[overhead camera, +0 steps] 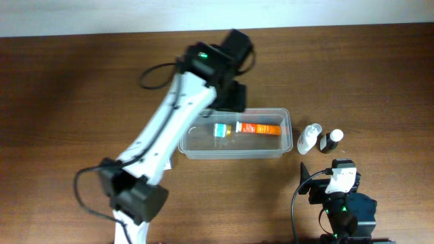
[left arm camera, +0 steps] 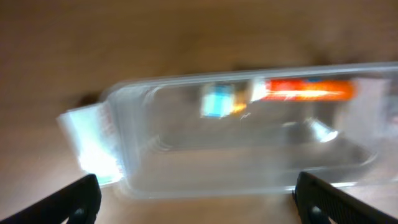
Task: Pack container
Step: 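Return the left gripper and grasp the white-green medicine box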
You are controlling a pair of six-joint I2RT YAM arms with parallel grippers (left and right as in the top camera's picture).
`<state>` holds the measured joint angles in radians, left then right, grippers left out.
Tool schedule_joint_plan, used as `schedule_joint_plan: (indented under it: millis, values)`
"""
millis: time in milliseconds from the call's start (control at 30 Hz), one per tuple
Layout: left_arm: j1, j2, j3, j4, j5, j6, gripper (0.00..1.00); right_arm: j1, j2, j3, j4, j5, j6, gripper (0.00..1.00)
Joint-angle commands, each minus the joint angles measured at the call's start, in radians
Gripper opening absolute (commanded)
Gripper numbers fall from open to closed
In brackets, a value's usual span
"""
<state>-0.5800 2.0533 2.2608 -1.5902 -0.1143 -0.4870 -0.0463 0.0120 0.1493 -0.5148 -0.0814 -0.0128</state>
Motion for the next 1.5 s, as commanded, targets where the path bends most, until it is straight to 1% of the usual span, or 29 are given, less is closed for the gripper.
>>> schedule_joint_plan:
  millis: [0, 33, 67, 267, 367, 433, 533, 633, 700, 733, 767, 967, 1033, 1100, 1133, 1200, 1233, 1300, 1467]
  values:
    - [0.112, -0.06, 0.013, -0.086, -0.061, 0.061, 0.99, -0.007, -0.008, -0.007, 0.0, -0.013, -0.006, 0.98]
    - [0.147, -0.069, 0.009, -0.098, -0.064, 0.086, 0.99, -0.007, -0.008, -0.007, 0.0, -0.013, -0.006, 0.98]
    - [0.185, -0.082, -0.002, -0.098, -0.031, 0.138, 0.99, -0.007, -0.008, -0.007, 0.0, -0.013, -0.006, 0.98]
    - [0.377, -0.094, -0.099, -0.098, 0.018, 0.142, 0.99, -0.007, -0.008, -0.007, 0.0, -0.013, -0.006, 0.98]
    - [0.447, -0.093, -0.219, -0.087, 0.023, 0.142, 0.99, -0.007, -0.008, -0.007, 0.0, -0.013, -0.006, 0.98]
    - [0.468, -0.092, -0.314, -0.054, 0.047, 0.149, 0.99, -0.007, -0.008, -0.007, 0.0, -0.013, -0.006, 0.98]
    - [0.473, -0.092, -0.479, 0.063, 0.111, 0.191, 0.98, -0.007, -0.008, -0.007, 0.0, -0.013, -0.006, 0.98]
    - [0.473, -0.092, -0.635, 0.195, 0.175, 0.195, 0.95, -0.007, -0.008, -0.007, 0.0, -0.013, -0.006, 0.98]
    - [0.473, -0.092, -0.724, 0.28, 0.207, 0.217, 0.89, -0.007, -0.008, -0.007, 0.0, -0.013, -0.006, 0.98]
    - [0.473, -0.092, -0.769, 0.319, 0.208, 0.216, 0.82, -0.007, -0.008, -0.007, 0.0, -0.013, -0.006, 0.98]
    - [0.473, -0.092, -0.804, 0.348, 0.208, 0.216, 0.79, -0.007, -0.008, -0.007, 0.0, -0.013, -0.006, 0.98]
    - [0.473, -0.092, -0.989, 0.534, 0.214, 0.218, 0.79, -0.007, -0.008, -0.007, 0.0, -0.013, -0.006, 0.98]
    - [0.473, -0.092, -1.022, 0.568, 0.228, 0.224, 0.78, -0.007, -0.008, -0.007, 0.0, -0.013, -0.006, 0.98]
    - [0.473, -0.092, -1.038, 0.583, 0.227, 0.225, 0.72, -0.007, -0.008, -0.007, 0.0, -0.013, -0.006, 0.98]
    - [0.473, -0.092, -1.039, 0.585, 0.227, 0.228, 0.67, -0.007, -0.008, -0.007, 0.0, -0.013, -0.006, 0.98]
    - [0.473, -0.092, -1.038, 0.588, 0.227, 0.228, 0.49, -0.007, -0.008, -0.007, 0.0, -0.013, -0.006, 0.98]
    - [0.473, -0.092, -1.033, 0.587, 0.227, 0.229, 0.42, -0.007, -0.008, -0.007, 0.0, -0.013, -0.006, 0.98]
    - [0.473, -0.092, -1.016, 0.586, 0.227, 0.257, 0.41, -0.007, -0.008, -0.007, 0.0, -0.013, -0.006, 0.98]
    - [0.473, -0.107, -0.912, 0.52, 0.223, 0.301, 0.41, -0.007, -0.008, -0.007, 0.0, -0.013, -0.006, 0.98]
